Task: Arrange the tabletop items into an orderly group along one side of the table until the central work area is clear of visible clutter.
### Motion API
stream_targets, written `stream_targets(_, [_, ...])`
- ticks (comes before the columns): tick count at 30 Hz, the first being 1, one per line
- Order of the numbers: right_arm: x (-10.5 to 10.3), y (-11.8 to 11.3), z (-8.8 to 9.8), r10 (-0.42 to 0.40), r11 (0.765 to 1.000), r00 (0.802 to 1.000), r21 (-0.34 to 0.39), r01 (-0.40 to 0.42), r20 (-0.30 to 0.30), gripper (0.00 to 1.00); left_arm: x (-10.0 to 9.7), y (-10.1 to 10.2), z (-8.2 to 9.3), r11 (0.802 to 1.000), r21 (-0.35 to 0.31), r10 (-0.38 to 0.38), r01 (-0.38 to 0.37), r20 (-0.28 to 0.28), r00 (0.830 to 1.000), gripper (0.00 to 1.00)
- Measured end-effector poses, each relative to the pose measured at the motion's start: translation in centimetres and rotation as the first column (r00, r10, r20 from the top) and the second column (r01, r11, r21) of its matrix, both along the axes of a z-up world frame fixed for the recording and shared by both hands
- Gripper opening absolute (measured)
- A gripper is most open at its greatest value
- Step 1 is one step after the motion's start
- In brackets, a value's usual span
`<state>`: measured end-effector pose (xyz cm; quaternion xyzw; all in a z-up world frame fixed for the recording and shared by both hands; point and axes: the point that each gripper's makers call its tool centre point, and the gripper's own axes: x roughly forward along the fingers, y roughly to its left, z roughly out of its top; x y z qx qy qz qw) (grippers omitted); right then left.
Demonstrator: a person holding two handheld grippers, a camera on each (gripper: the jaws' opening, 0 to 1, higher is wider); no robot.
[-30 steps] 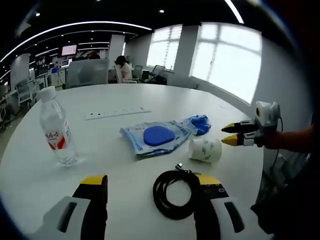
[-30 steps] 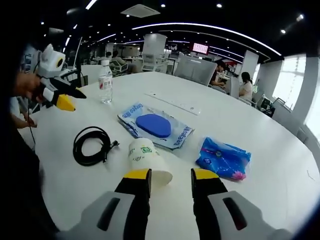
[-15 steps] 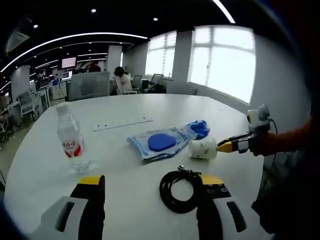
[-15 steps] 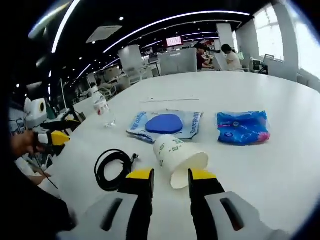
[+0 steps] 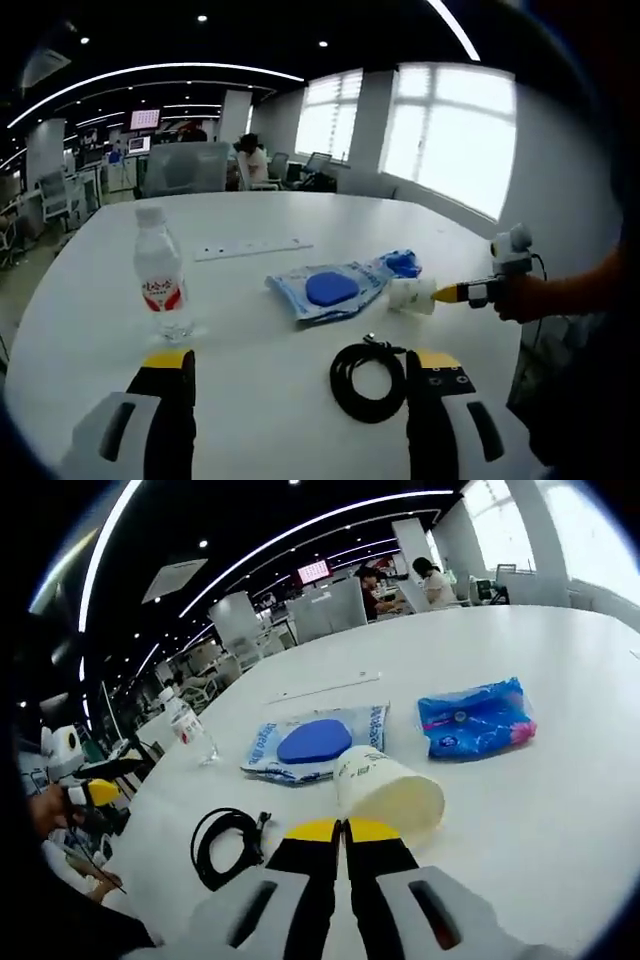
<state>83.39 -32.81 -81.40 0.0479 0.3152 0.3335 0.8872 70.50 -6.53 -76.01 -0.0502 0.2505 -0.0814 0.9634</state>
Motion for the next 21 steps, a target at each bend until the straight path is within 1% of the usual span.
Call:
stream_targets(3, [0.3,0.0,0.7,0.022,0.999,0.999,-0.026,-0.021,0.037,0.0,0.1,0.0,0.1,1.0,-0.005,-0.007,0.007,0.002,1.0,0.91])
stream_targets(5, [0.0,0.5,1.7,0.046,0.998,0.997,-0.048,-0.043,0.065,0.0,0.2,-0.1,0.2,1.0,-0.004,-0.014,0.014,0.007,1.0,0.92])
stream_targets(6, [0.4,0.5,2.1,0.065,0.996,0.994,-0.066,-0.059,0.088,0.0,0.3,0.0,0.2,1.0,-0.005,-0.015,0.015,0.01,1.0,0.93])
stream_targets(8, [0.6,0.7,2.6,0.095,0.991,0.99,-0.101,-0.084,0.108,0.0,0.4,0.2,0.1,1.0,-0.002,-0.02,0.02,0.006,1.0,0.95])
stream_targets(9, [0.8,1.0,3.2,0.116,0.988,0.985,-0.12,-0.1,0.129,0.0,0.4,0.2,0.0,1.0,0.003,-0.022,0.022,0.003,1.0,0.95])
stream_targets(11, [0.8,1.4,3.9,0.146,0.982,0.979,-0.142,-0.126,0.142,0.0,0.5,0.3,0.0,1.0,0.007,-0.023,0.023,0.001,1.0,0.97])
stream_targets(12, [0.9,1.8,4.3,0.176,0.974,0.972,-0.171,-0.149,0.156,0.0,0.6,0.3,0.0,1.0,0.003,-0.025,0.025,0.001,1.0,0.98])
stream_targets(14, [0.9,2.5,5.0,0.226,0.96,0.958,-0.205,-0.189,0.176,0.0,0.5,0.1,0.0,1.0,-0.001,-0.028,0.028,-0.002,1.0,1.0])
stream_targets(15, [1.1,2.9,5.2,0.262,0.949,0.947,-0.231,-0.217,0.186,0.0,0.5,0.1,0.0,1.0,0.0,-0.032,0.032,-0.003,0.999,1.0])
stream_targets(16, [1.1,3.3,5.4,0.281,0.942,0.94,-0.239,-0.233,0.191,0.0,0.5,0.2,0.0,0.999,0.001,-0.034,0.034,-0.003,0.999,1.0])
stream_targets(17, [1.2,4.0,5.7,0.323,0.927,0.926,-0.264,-0.267,0.197,0.0,0.5,0.2,-0.1,0.999,0.0,-0.038,0.038,-0.008,0.999,1.0])
stream_targets(18, [1.2,4.4,6.0,0.346,0.918,0.916,-0.275,-0.286,0.201,0.0,0.4,0.2,-0.1,0.999,0.0,-0.041,0.041,-0.01,0.999,1.0])
stream_targets(19, [1.3,5.2,6.5,0.377,0.906,0.901,-0.284,-0.312,0.212,0.0,0.4,0.1,-0.2,0.999,-0.001,-0.044,0.044,-0.011,0.999,1.0])
stream_targets(21, [1.3,6.4,7.2,0.424,0.887,0.878,-0.3,-0.352,0.222,0.0,0.3,0.0,-0.2,0.999,0.001,-0.051,0.051,-0.015,0.999,1.0])
